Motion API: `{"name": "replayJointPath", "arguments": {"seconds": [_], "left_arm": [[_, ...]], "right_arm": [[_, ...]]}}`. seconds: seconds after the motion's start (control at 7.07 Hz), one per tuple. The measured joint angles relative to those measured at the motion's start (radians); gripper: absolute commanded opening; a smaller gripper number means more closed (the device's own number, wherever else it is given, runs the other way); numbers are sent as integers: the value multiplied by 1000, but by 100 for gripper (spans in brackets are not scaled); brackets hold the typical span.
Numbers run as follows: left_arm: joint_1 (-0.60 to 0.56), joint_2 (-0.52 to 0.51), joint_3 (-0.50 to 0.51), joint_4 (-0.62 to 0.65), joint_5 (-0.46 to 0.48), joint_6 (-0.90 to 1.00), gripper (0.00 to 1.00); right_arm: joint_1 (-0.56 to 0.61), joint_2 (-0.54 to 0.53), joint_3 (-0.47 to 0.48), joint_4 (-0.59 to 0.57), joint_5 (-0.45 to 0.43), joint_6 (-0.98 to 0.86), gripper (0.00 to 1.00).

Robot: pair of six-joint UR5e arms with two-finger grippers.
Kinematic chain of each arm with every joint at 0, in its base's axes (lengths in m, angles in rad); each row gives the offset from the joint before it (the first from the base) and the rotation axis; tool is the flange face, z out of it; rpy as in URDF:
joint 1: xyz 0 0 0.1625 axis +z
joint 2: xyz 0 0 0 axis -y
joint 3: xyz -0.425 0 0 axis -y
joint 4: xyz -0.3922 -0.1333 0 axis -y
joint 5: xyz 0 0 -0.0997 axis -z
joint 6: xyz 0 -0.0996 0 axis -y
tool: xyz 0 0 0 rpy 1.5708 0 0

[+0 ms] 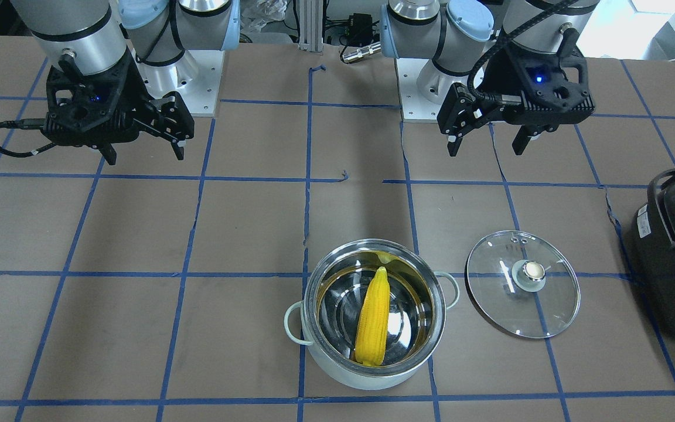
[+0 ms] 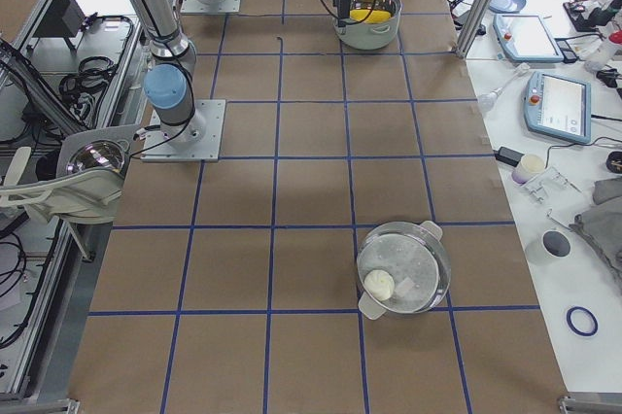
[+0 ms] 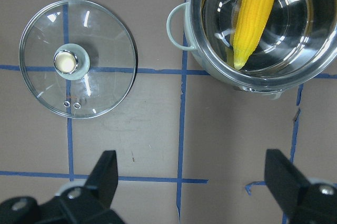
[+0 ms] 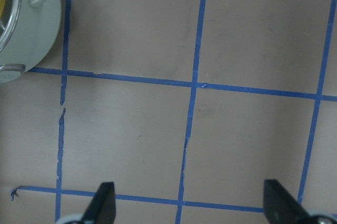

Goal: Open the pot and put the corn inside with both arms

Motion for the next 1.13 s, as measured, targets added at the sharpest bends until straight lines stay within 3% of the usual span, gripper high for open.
{"name": "replayJointPath", "arguments": {"seconds": [1.13], "left_arm": [[2,0,0,0,2,0,100]], "right_arm": [[-1,-17,18,-9,-4,-7,100]]}}
